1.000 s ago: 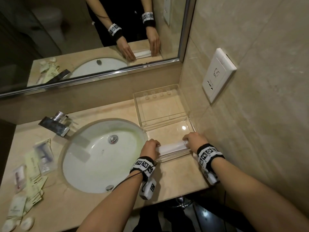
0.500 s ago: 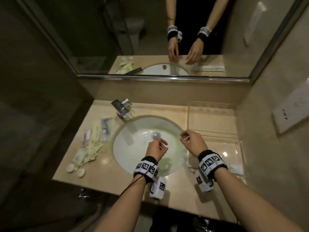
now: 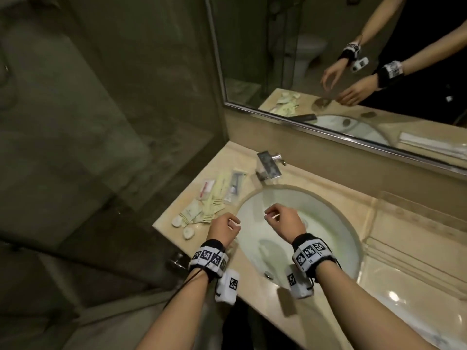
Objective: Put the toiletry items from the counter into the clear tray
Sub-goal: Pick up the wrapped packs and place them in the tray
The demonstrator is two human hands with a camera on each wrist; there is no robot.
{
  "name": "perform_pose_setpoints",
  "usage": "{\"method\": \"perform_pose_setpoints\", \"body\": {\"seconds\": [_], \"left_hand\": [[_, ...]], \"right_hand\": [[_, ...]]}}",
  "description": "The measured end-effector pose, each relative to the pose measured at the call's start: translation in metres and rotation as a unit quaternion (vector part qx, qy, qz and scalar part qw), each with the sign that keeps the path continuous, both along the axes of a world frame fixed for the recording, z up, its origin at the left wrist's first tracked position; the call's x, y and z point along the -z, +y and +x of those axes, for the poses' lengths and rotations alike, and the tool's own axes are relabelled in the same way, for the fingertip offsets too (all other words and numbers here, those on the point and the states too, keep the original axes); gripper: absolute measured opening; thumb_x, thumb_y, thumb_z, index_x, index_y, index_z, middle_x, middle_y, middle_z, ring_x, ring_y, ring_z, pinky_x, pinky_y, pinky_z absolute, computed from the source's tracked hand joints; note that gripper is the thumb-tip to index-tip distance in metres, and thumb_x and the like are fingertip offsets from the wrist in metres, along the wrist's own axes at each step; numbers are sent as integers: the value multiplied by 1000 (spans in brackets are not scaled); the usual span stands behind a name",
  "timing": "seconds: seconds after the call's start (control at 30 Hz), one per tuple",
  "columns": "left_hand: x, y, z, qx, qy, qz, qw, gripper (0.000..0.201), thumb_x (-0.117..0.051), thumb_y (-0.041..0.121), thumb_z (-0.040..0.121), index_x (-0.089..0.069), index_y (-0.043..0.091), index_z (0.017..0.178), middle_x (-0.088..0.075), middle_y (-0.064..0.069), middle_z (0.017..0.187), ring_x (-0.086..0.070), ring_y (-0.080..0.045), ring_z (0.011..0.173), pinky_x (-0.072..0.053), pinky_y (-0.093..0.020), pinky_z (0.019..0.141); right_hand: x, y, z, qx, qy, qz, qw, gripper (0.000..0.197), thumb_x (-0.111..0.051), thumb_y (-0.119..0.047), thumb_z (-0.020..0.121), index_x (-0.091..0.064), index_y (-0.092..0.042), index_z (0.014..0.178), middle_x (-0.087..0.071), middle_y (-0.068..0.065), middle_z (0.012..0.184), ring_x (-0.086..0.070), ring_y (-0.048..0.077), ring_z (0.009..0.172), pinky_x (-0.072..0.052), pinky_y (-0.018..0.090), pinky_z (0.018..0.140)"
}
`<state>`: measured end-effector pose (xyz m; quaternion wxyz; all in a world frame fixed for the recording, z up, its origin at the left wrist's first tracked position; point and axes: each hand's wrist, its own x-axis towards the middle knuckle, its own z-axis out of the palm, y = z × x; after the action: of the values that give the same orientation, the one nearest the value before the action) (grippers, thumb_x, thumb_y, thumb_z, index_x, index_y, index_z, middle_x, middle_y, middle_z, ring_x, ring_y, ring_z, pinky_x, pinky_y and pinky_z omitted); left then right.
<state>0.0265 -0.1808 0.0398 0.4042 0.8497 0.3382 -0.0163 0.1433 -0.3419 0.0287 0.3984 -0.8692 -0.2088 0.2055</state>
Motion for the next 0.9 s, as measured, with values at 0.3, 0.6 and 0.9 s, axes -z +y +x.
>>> {"method": "perform_pose_setpoints", "body": {"seconds": [0.3,0.6,0.9], "left_hand": [[30,119,13,-43,23,-26,998,10,-63,9,80,-68,18,84,-63,4,71,-60,-16,68,-49,-22,64],[57,192,46,-41,61,-11,997,24,-73,12,77,-64,11,99,-61,-7,103,-62,-22,96,-48,-25,85],[77,216,88,-65,102,8,993,59,-81,32,68,-51,12,115,-51,-13,119,-50,-31,114,-40,-41,104]], "right_hand": [[25,114,17,-10,12,-43,999,10,-65,-20,88,-68,-14,96,-68,-3,87,-64,15,76,-54,30,77],[56,185,45,74,58,-110,989,25,-70,-22,84,-61,-9,103,-68,9,103,-64,25,93,-51,32,83],[78,221,62,153,102,-162,970,60,-81,-30,75,-44,-7,116,-50,15,121,-57,34,110,-49,48,96]]}}
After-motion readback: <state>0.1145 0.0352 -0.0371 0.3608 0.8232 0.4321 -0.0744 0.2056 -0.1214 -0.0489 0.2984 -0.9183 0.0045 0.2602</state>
